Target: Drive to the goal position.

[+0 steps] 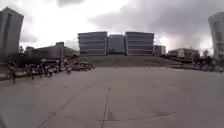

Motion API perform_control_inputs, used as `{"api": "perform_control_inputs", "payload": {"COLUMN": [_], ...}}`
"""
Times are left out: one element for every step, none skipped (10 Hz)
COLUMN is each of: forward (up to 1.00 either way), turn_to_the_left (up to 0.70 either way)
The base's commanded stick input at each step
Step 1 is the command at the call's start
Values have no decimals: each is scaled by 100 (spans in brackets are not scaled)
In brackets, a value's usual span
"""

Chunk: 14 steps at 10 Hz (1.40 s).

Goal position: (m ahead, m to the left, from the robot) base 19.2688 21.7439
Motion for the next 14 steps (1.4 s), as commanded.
{"api": "perform_control_inputs", "payload": {"forward": [100,100,100,100,100,100,100,100,100,100,100,100,100,100], "turn_to_the_left": [2,2,2,0,0,2,2,2,2,2,6,8,8,8]}}
